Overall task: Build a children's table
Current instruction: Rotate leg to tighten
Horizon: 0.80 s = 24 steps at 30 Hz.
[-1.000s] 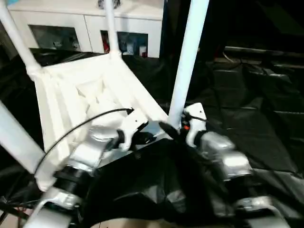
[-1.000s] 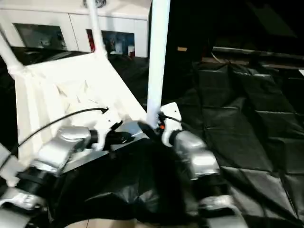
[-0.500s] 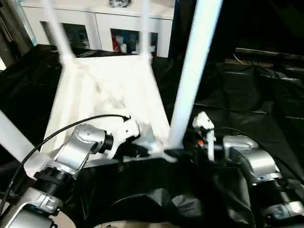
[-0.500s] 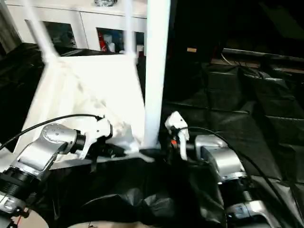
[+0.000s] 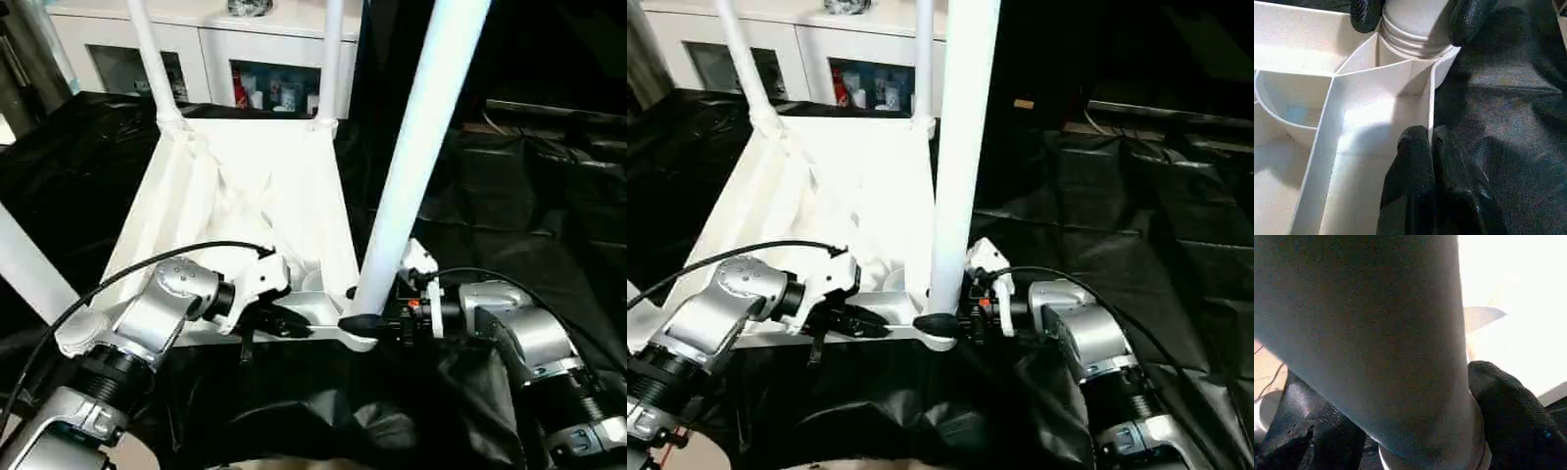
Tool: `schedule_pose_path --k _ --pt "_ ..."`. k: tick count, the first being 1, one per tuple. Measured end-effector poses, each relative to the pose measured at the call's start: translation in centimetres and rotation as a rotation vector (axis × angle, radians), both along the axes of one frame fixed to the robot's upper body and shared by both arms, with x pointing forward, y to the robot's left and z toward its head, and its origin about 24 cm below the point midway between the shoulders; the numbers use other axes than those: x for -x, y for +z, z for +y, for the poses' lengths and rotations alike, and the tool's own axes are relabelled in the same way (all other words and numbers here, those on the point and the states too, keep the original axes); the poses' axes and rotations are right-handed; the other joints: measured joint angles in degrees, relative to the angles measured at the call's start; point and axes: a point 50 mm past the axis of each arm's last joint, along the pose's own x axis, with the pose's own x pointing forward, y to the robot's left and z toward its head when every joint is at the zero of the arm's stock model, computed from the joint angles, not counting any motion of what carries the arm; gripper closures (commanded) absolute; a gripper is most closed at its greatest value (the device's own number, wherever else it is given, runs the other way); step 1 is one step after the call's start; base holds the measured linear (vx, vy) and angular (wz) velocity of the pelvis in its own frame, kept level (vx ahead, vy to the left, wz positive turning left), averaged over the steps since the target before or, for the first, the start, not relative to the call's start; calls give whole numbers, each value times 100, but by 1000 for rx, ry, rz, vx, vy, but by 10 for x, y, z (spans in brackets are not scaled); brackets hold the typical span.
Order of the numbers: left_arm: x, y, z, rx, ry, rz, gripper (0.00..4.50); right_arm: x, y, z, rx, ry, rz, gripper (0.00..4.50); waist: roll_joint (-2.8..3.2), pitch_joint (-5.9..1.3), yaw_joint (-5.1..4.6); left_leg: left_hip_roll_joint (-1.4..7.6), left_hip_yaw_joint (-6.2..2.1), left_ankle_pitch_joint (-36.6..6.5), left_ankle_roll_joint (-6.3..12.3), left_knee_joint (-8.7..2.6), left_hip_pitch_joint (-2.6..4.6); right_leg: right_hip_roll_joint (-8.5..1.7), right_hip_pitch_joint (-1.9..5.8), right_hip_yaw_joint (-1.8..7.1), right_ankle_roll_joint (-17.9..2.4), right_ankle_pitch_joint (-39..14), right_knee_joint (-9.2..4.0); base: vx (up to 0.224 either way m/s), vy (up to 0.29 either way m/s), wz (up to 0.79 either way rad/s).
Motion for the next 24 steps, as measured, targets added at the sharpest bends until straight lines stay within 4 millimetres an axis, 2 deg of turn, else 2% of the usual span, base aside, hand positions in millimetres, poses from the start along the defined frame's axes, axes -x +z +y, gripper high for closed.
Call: schedule_pose_path --k 3,6,10,13,16,17,19,21,23,24 --pt "-4 -3 -3 18 66 -10 450 -4 -3 1 0 -94 -33 174 -1 0 -25 0 0 1 -2 2 8 -1 15 4 -8 6 7 0 0 0" --pt "-13 -4 -8 15 153 -30 450 -14 -9 6 -9 -259 -70 181 -2 -3 -72 -1 0 7 -13 -1 12 0 16 6 -2 13 6 0 0 0" --pt "-24 -7 -23 23 282 -63 450 -31 -13 11 -3 -504 -88 191 -2 -3 -192 -3 -2 11 -19 -1 15 0 12 4 23 14 3 0 0 0" --pt "-30 -8 -33 26 361 -76 450 -41 -14 18 -2 -663 -86 191 1 -3 -226 -3 -6 11 -19 -3 12 1 6 3 27 16 2 0 0 0" --pt "-31 -9 -38 34 393 -82 450 -44 -14 21 -5 -730 -90 191 4 -4 -233 -3 -13 11 -19 -3 9 4 5 2 28 23 0 0 0 0" --pt "-31 -9 -39 35 398 -82 450 -45 -14 22 -6 -739 -94 157 5 -4 -237 -3 -13 12 -19 -3 9 4 5 2 29 29 0 0 0 0" --pt "-31 -9 -39 38 402 -80 450 -46 -13 24 -11 -746 -103 124 5 -4 -237 -3 -13 12 -20 -4 7 4 1 2 28 36 0 0 0 0" --pt "-31 -8 -40 40 400 -81 450 -46 -13 24 -16 -739 -105 121 7 -5 -235 -3 -13 12 -20 -7 7 5 1 1 15 45 -1 0 0 0" --pt "-31 -8 -40 43 396 -81 450 -46 -12 25 -22 -727 -105 88 7 -5 -236 -3 -13 12 -20 -8 7 5 1 2 4 51 -4 0 0 0" --pt "-31 -7 -39 43 393 -80 450 -46 -12 25 -24 -723 -106 88 7 -5 -237 -3 -13 12 -20 -8 7 6 1 2 6 51 -6 0 0 0"
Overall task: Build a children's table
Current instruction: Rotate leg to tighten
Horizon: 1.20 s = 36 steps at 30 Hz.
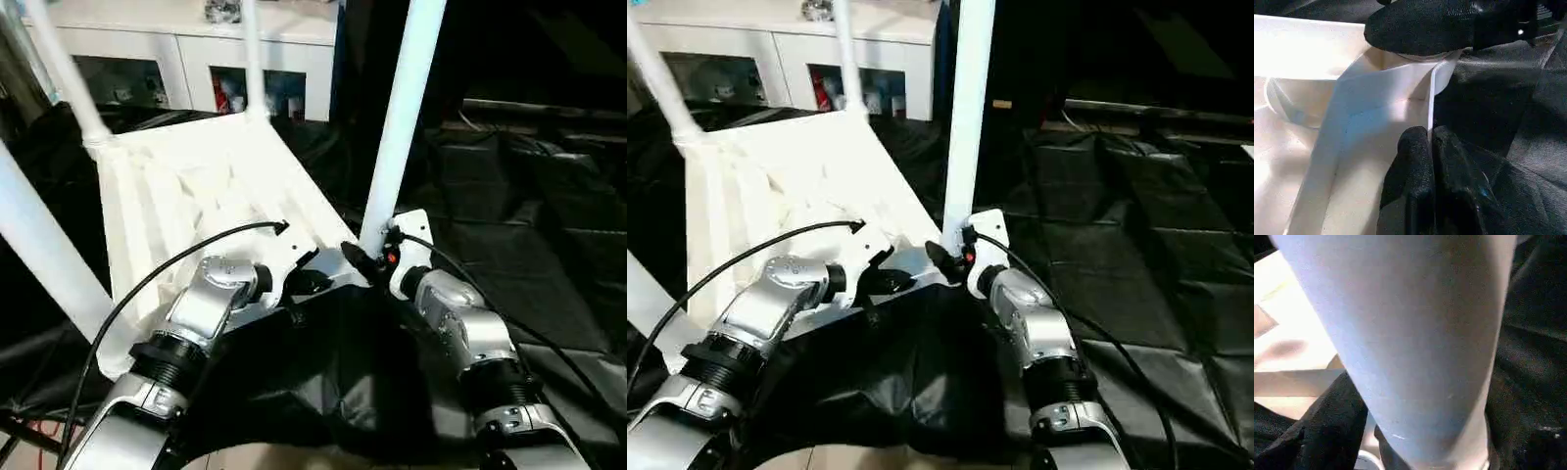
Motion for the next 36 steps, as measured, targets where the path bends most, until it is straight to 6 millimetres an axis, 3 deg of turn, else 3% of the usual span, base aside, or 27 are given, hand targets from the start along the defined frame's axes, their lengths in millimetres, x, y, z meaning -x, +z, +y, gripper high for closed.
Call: schedule_pose_path --k 2,17,18,21,28,36 --pt "0 1 1 -1 -8 0 450 1 1 -1 -4 26 -4 72 0 0 -3 0 0 0 0 0 -2 1 -2 1 2 -1 -4 0 0 0" --pt "11 7 30 -18 -227 13 450 21 14 -32 93 531 26 72 32 25 87 1 5 0 3 -17 -16 0 -9 -2 7 -19 -20 0 0 0" --pt "12 8 33 -22 -242 19 450 22 15 -32 97 558 30 96 35 27 89 1 5 0 3 -18 -16 0 -9 -2 7 -20 -20 0 0 0" --pt "14 9 41 -32 -287 38 450 26 16 -33 92 625 48 106 38 29 107 1 6 1 4 -18 -15 0 -10 -3 2 -23 -20 0 0 0" --pt "18 11 50 -52 -342 57 450 30 16 -31 77 684 66 178 38 29 149 2 9 2 6 -17 -13 0 -10 -2 -3 -27 -19 0 0 0" --pt "18 10 47 -43 -350 53 450 32 16 -31 77 688 66 194 38 29 167 3 10 3 9 -17 -12 0 -10 -3 -6 -32 -18 0 0 0"
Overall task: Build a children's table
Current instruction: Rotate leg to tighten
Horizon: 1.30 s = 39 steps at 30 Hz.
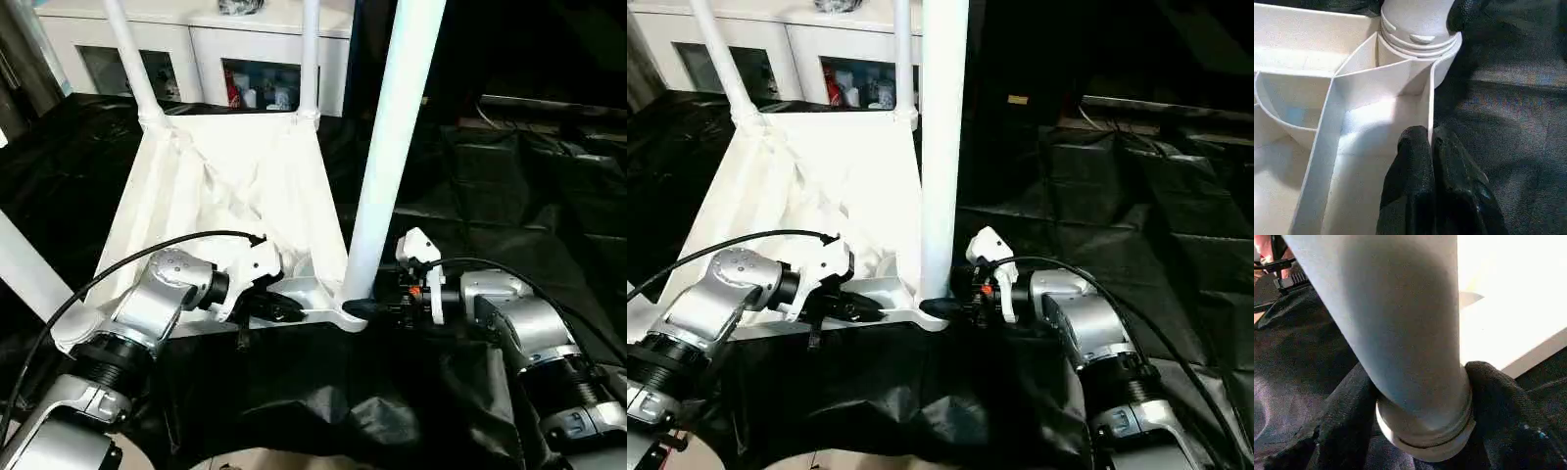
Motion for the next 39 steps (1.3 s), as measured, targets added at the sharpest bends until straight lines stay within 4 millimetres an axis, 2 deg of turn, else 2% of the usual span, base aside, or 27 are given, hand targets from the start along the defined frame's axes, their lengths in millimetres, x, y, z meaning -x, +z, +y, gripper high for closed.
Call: schedule_pose_path --k 3,5,7,11,16,20,22,28,34,39 --pt "-1 -3 -5 16 31 0 450 1 -2 -4 -9 -32 0 196 0 -1 44 -1 4 3 4 4 1 -6 5 0 0 0 3 0 0 0" --pt "-6 -5 -10 27 89 -12 450 -3 -6 -6 -24 -112 -8 196 -1 -2 43 -2 10 3 3 11 8 -11 15 4 -4 3 11 0 0 0" --pt "-12 -6 -15 23 152 -28 450 -10 -10 -3 -41 -221 -24 196 -1 -2 14 -2 10 4 2 20 12 -11 19 7 -7 7 17 -27 -2 1" --pt "-21 -8 -27 25 269 -53 450 -23 -17 6 -73 -438 -42 197 0 -1 -108 -3 8 5 1 20 13 -10 14 7 18 2 16 -28 -3 -1" --pt "-26 -10 -40 42 382 -60 450 -34 -18 20 -100 -642 -37 197 1 -2 -157 -2 2 7 -5 8 12 -4 6 4 23 21 18 0 0 0" --pt "-28 -9 -43 47 417 -69 450 -37 -18 30 -105 -727 -62 197 5 -4 -166 -1 1 8 -7 3 13 -2 4 4 0 35 16 0 0 0" --pt "-28 -9 -43 49 414 -71 450 -37 -18 31 -106 -729 -74 142 6 -5 -162 -2 1 8 -7 0 10 -2 3 5 9 30 12 0 0 0" --pt "-27 -6 -39 45 381 -70 450 -36 -15 29 -126 -664 -65 81 6 -3 -171 -1 2 8 -6 -2 4 2 -5 7 15 23 4 0 0 0" --pt "-23 -2 -28 19 278 -57 450 -27 -10 12 -65 -434 -77 71 21 7 -124 -1 2 8 -5 -13 -2 2 -12 4 12 19 0 0 0 0" --pt "-16 0 -22 5 178 -30 450 -19 -5 3 -33 -273 -66 71 34 16 -40 -1 5 9 -2 -11 -7 -2 -11 4 5 14 -3 0 0 0"
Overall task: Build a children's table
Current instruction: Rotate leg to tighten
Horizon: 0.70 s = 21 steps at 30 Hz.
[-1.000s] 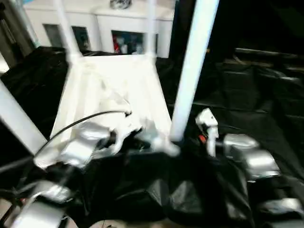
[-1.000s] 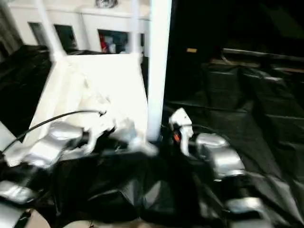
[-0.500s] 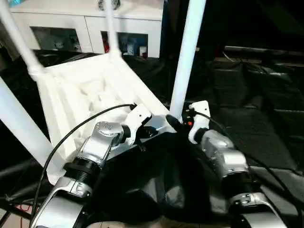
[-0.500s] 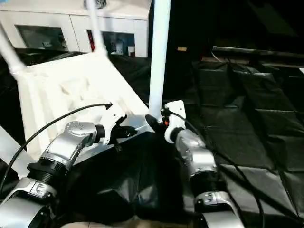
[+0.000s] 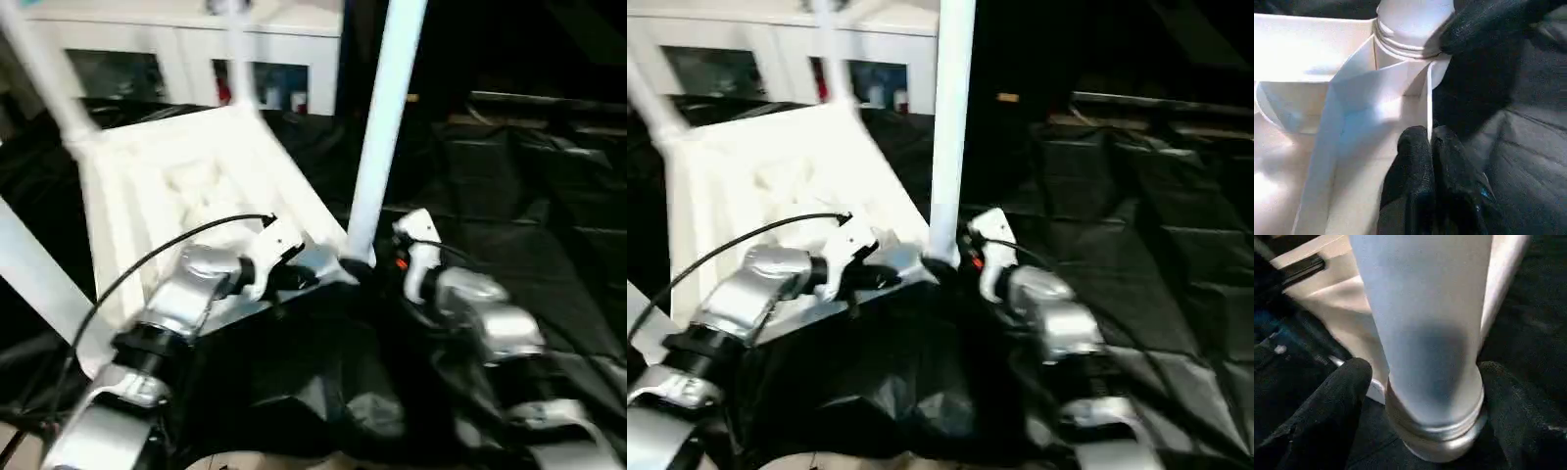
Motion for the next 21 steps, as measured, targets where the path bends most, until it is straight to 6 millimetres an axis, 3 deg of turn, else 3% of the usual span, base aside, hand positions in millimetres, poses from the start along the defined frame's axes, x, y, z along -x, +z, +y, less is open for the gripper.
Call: schedule_pose_path --k 6,7,15,16,21 --pt "10 0 4 -5 -115 39 450 9 4 -3 1 154 34 71 3 2 79 0 0 6 9 0 -2 0 0 -2 -11 -8 1 0 0 0" --pt "12 1 6 -7 -137 49 450 11 4 -2 -1 186 42 95 3 2 85 0 1 6 10 0 -2 -1 1 -2 -11 -8 1 0 0 0" --pt "17 2 9 -18 -185 67 450 17 4 -2 3 253 76 146 1 3 84 1 1 9 12 5 2 -3 3 -3 -11 -8 13 0 0 0" --pt "17 2 10 -18 -187 69 450 18 4 -2 6 259 79 169 1 3 85 1 1 9 12 5 3 -3 3 -3 -10 -8 14 0 0 0" --pt "18 2 9 -13 -186 68 450 19 4 0 7 269 75 183 1 3 89 1 1 9 12 8 1 -4 3 -2 -10 -8 14 0 0 0"
